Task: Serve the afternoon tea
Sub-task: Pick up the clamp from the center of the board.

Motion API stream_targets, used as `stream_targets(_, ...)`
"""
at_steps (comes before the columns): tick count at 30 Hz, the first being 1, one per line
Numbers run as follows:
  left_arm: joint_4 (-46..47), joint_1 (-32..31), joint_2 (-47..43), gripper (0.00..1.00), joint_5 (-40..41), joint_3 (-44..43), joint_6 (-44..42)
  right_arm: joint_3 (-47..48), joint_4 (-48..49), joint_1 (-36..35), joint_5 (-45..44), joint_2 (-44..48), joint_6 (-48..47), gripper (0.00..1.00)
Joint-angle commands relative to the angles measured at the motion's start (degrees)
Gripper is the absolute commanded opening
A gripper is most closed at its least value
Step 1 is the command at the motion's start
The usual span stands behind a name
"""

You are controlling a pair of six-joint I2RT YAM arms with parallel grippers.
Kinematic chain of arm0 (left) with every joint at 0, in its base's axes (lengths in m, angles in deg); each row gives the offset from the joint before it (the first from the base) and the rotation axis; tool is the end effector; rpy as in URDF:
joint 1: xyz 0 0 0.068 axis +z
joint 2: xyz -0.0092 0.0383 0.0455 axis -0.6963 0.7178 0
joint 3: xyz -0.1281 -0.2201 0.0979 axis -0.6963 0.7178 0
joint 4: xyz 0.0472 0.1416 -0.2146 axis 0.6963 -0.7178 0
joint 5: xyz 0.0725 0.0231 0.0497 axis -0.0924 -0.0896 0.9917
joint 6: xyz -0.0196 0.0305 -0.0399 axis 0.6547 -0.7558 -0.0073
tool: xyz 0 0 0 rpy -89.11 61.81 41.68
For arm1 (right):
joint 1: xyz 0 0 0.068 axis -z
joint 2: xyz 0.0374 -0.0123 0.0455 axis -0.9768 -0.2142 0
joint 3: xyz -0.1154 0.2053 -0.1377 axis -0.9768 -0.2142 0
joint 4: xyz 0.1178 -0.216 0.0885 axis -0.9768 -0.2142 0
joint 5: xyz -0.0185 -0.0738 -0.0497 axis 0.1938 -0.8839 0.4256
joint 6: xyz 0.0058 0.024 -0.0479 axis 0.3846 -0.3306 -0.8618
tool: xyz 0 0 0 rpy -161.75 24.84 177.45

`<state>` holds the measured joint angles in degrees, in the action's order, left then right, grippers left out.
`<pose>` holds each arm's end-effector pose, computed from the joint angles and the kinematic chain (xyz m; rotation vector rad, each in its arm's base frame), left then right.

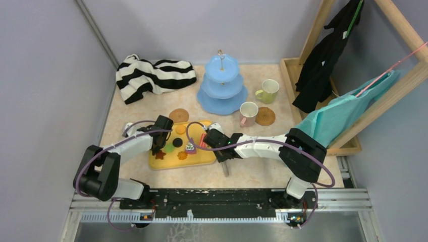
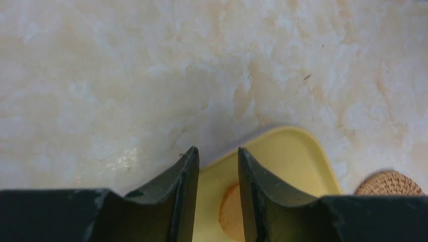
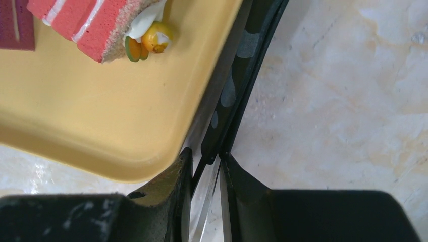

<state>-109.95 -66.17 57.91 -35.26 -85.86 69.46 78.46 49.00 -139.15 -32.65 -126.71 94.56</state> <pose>0.2106 -0.0552 0.1531 -1.3725 1.7669 0.3489 0.1582 0.2725 0.1617 -0.6942 2.5427 0.1798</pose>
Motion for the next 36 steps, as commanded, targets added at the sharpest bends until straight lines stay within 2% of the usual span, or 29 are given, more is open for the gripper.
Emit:
stream_targets(1, -4.1, -0.6, -1.4, 0.41, -2.9, 0.0, 4.4, 6.0, 8.4, 0.0, 6.7, -3.0, -5.6, 0.00)
stream_targets(8, -6.7, -0.6, -4.0, 0.42, -2.1, 0.7, 6.5, 9.6, 7.8, 0.8, 7.1, -5.8, -7.3, 0.00)
stream_targets(14, -7.8, -0.6, -4.7, 0.43, -1.4, 0.2, 6.5, 9.6, 5.8, 1.4, 2.3, -4.2, -7.5, 0.00)
stream_targets(22, -6.8, -0.7, -5.4, 0.47, -0.1, -1.0, 3.2, 6.4, 4.9, 2.9, -3.7, 3.0, -7.2, 0.00)
stream_targets(36, -2.3, -1.3, -8.0, 0.46, -1.0, -2.2, -5.3, 1.6, 3.4, 9.2, -10.1, 8.1, -3.0, 0.00)
